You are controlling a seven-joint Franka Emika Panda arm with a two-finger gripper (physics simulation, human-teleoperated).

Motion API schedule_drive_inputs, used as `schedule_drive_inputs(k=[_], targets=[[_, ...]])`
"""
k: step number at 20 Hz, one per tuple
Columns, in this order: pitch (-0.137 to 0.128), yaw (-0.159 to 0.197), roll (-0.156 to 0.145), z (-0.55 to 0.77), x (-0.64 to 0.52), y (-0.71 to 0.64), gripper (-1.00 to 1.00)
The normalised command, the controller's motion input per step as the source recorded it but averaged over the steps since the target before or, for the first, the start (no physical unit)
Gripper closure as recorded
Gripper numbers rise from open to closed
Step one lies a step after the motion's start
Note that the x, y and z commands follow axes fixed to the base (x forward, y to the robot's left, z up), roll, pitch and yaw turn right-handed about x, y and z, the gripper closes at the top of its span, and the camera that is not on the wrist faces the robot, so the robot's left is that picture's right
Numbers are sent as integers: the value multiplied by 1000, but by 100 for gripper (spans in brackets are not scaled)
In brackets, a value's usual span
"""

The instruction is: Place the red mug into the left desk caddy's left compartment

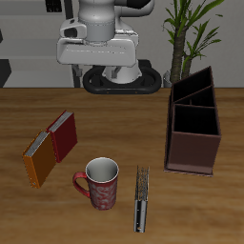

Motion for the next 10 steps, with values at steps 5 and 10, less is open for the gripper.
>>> schedule_drive_inputs(k=[5, 10], targets=[[-28, 15, -28, 114, 403, -180, -100], [-16, -40, -21, -12, 338, -92, -100]])
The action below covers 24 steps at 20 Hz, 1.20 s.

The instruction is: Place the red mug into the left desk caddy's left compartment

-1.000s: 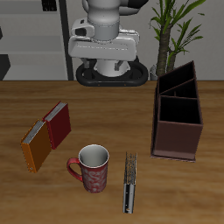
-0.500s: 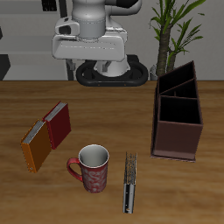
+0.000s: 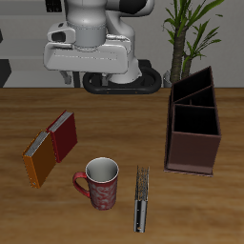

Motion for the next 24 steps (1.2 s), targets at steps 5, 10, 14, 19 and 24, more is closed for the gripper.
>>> schedule_drive_inputs(k=[5, 10, 14, 19, 24], targets=[[-34, -21, -5, -16, 199, 37, -100], [-37, -98, -64, -102, 215, -119, -100], [4, -39, -21, -310, 135, -32, -100], [0, -53, -20, -288, 64, -59, -100], [-6, -35, 4, -336, 63, 3, -100]])
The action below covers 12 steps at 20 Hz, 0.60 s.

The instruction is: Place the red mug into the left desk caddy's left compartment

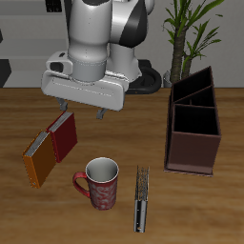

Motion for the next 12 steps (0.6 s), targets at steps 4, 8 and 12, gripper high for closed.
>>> schedule_drive_inputs(k=[4, 8, 12], targets=[[3, -34, -22, -386, 70, -32, -100], [-8, -20, 1, -242, 64, 13, -100], [6, -21, 12, -309, 111, 24, -100]])
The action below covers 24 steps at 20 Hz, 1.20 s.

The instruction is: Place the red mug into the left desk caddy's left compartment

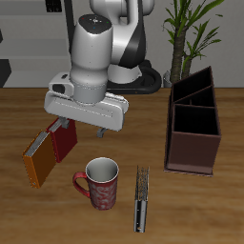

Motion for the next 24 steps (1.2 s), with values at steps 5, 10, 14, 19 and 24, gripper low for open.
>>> schedule_drive_inputs(k=[5, 10, 14, 19, 24], targets=[[23, -31, -5, -338, 123, -24, -100], [31, -24, 18, -354, 121, 59, -100], [29, -36, 11, -291, 62, 30, -100], [36, -25, 15, -352, 95, 74, -100], [42, 17, 11, -434, 103, 93, -100]])
